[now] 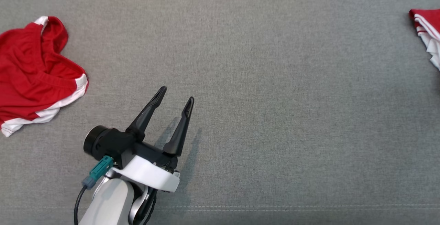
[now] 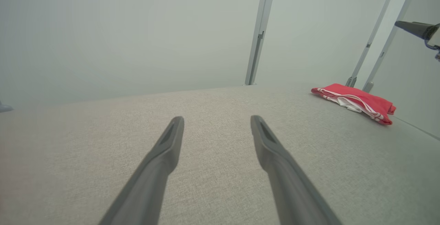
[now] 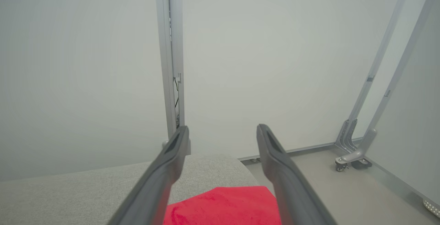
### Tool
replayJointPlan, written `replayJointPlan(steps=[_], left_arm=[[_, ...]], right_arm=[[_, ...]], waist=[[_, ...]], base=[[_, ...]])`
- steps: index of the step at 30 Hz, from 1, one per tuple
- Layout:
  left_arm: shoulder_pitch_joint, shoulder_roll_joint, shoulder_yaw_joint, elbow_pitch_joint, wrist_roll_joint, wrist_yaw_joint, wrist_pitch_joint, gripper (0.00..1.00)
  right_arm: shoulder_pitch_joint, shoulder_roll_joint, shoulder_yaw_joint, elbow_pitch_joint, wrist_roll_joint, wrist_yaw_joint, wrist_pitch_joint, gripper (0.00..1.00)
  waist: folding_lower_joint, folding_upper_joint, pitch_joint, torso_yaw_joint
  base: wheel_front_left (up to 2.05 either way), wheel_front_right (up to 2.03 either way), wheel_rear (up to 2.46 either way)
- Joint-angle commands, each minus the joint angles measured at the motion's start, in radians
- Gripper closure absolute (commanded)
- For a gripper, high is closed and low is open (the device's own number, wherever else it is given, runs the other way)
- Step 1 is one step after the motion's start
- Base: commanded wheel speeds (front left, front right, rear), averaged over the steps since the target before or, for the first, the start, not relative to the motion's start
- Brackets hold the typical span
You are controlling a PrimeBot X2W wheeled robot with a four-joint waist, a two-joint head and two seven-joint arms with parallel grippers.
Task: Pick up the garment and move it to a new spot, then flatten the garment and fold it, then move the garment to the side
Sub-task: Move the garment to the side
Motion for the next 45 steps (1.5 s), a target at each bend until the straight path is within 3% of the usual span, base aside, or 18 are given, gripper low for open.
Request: replayJointPlan(steps=[1, 7, 24, 32, 45], left_arm=[[0.008, 0.005, 0.048, -0.017, 0.013, -0.007, -0.006, 0.0], [0.054, -0.018, 0.124, 0.009, 0.047, -0.007, -0.006, 0.0], [0.163, -0.061, 0.294, 0.072, 0.142, 0.001, -0.006, 0.0], [0.207, -0.074, 0.349, 0.087, 0.167, 0.007, -0.006, 0.0], [0.245, -0.085, 0.394, 0.103, 0.191, 0.013, -0.006, 0.0]], right_arm=[[0.063, 0.013, -0.002, -0.074, -0.01, 0.0, -0.011, 0.0], [0.276, 0.114, -0.002, -0.31, -0.019, 0.0, -0.011, 0.0], [0.674, 0.274, 0.022, -0.641, -0.012, 0.0, 0.005, 0.0], [0.779, 0.332, 0.026, -0.711, -0.032, 0.0, 0.02, 0.0], [0.88, 0.396, 0.088, -0.696, -0.05, 0.0, 0.02, 0.0]], waist=[[0.0, 0.0, -0.039, -0.001], [0.0, 0.0, -0.125, 0.0], [0.0, 0.0, -0.287, 0.015], [0.0, 0.0, -0.327, 0.024], [0.0, 0.0, -0.362, 0.048]], base=[[0.0, 0.0, 0.0], [0.0, 0.0, 0.0], [0.0, 0.0, 0.0], [0.0, 0.0, 0.0], [0.0, 0.0, 0.0]])
